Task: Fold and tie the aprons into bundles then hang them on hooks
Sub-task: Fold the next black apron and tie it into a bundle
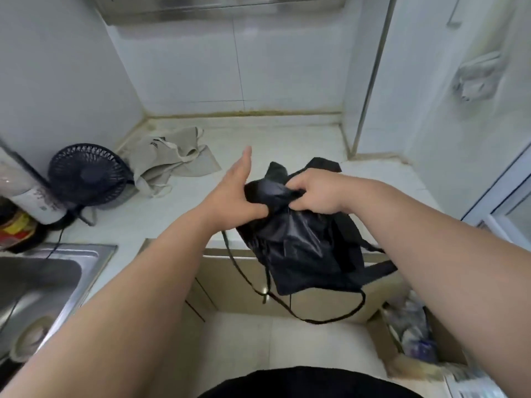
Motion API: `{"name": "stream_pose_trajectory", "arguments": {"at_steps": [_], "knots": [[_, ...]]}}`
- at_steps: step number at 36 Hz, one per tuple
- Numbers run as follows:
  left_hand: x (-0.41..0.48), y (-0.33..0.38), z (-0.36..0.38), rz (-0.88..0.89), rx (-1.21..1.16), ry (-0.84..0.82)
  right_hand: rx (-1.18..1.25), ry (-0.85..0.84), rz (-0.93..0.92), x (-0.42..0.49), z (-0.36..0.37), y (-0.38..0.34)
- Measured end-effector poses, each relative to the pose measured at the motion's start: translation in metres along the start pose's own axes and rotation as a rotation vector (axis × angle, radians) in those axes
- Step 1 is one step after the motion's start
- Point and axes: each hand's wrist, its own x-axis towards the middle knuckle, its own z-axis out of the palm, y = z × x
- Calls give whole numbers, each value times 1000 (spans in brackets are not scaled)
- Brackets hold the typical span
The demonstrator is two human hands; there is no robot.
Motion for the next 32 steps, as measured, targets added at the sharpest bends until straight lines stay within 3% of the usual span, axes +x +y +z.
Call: {"name": "stream_pose_trajectory", "arguments": {"at_steps": [2,4,8,13,16,19,25,29,32], "knots": [[-18,6,-5,148,-48,-7,-82,-24,-13,-11,11,-17],[-32,4,-7,167,-21,-100,-31,27,-7,-23,22,-29],[-59,-10,-1,136,114,-157,53,295,47,-43,43,-34],[-87,-26,8,57,-255,-31,75,668,276,-71,82,-29],[-100,-34,12,15,-489,40,325,815,391,-86,111,-29],[-114,-39,12,-1,-714,45,652,734,497,-96,138,-26],[-133,-44,7,-31,-944,75,1329,250,619,-98,171,-25],[-140,-56,0,-82,-959,70,1361,324,567,-95,163,-29],[-141,-79,-11,-170,-760,113,1188,443,507,-90,146,-38]]}}
